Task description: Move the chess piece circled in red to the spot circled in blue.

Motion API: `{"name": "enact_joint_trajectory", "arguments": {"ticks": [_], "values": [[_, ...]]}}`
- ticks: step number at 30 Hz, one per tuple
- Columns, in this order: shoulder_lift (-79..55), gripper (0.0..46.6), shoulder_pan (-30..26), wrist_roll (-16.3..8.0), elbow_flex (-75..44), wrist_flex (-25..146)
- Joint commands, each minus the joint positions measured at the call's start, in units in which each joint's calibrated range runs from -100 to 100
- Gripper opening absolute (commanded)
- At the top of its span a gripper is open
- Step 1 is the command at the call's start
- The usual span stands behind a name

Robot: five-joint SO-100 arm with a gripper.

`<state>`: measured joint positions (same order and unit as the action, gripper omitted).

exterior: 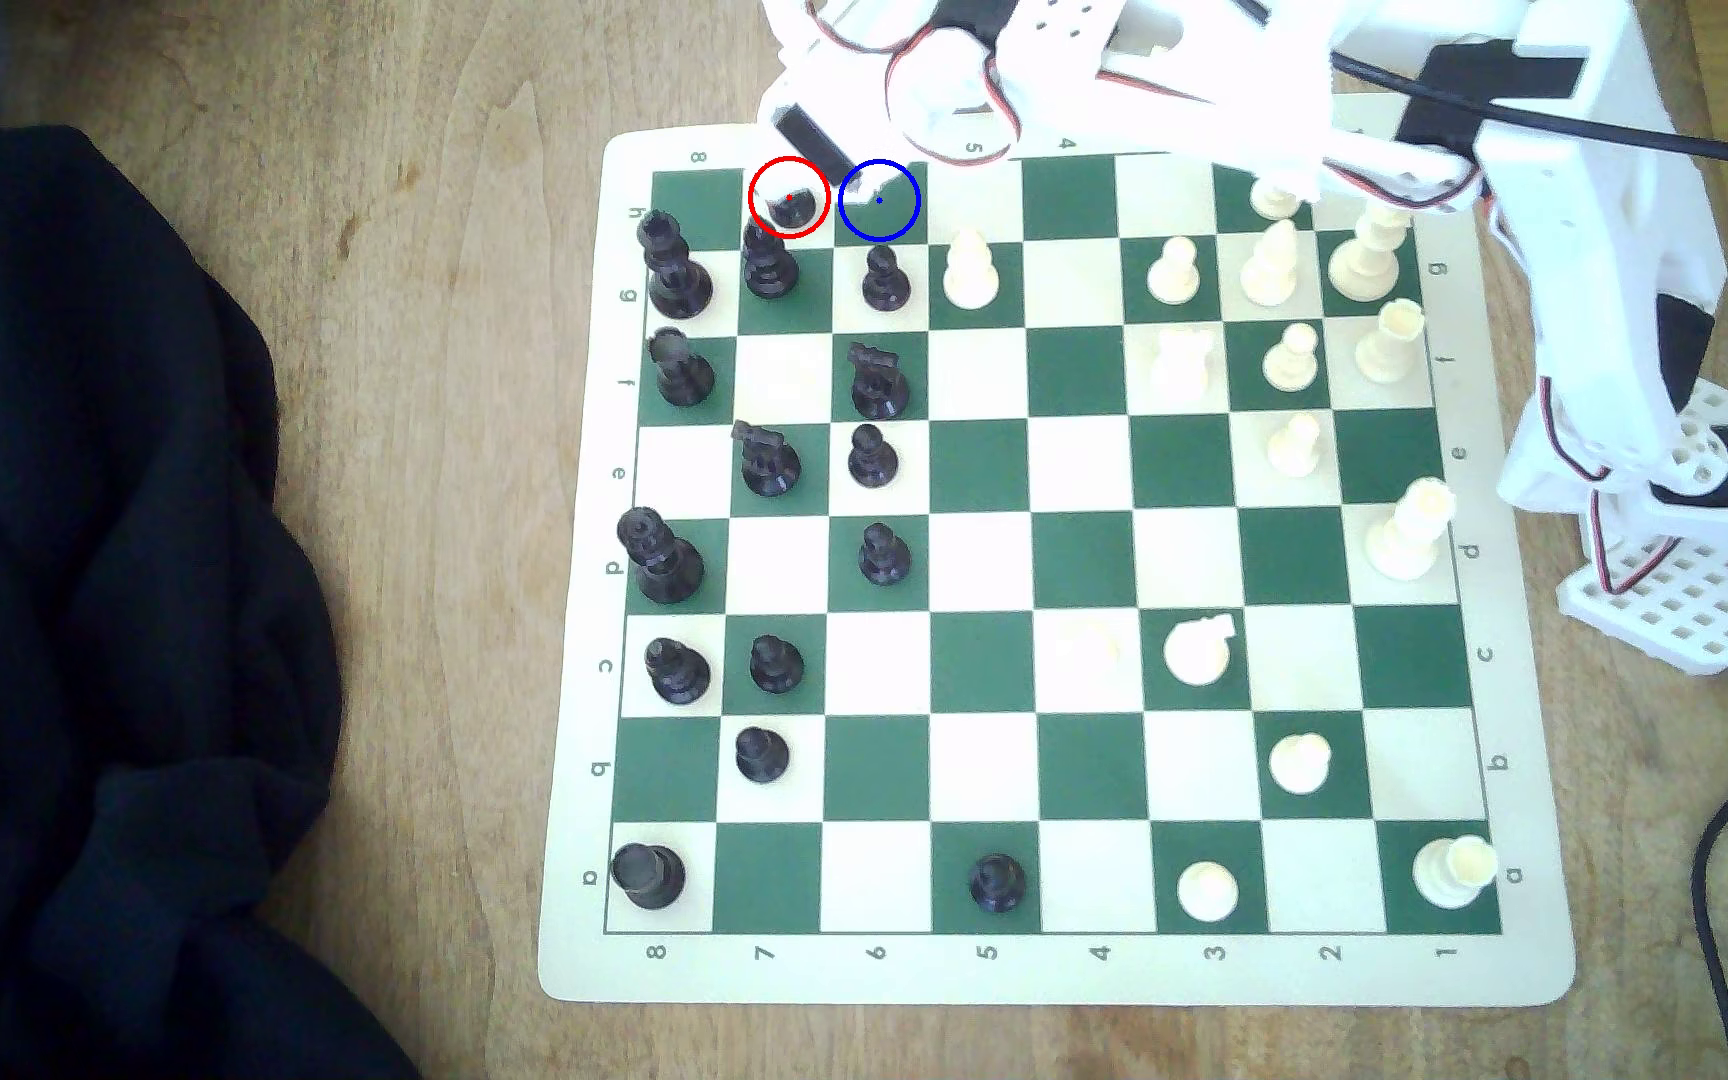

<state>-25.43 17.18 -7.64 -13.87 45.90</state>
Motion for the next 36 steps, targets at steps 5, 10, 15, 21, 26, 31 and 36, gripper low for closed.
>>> {"name": "enact_joint_trajectory", "arguments": {"ticks": [5,10,15,21,26,31,36], "values": [[0.22,12.3,0.61,0.15,-5.71,-2.57],[-0.8,12.3,0.53,0.05,-5.8,-3.55],[-1.74,12.3,0.14,-0.1,-6.53,-3.8],[-2.5,12.0,-0.09,-0.24,-6.71,-4.29],[-3.18,11.3,-0.48,-0.39,-6.71,-4.37],[-3.52,9.5,-0.41,-0.54,-6.71,-5.03],[-3.69,6.2,-0.25,-0.54,-6.71,-5.19]]}}
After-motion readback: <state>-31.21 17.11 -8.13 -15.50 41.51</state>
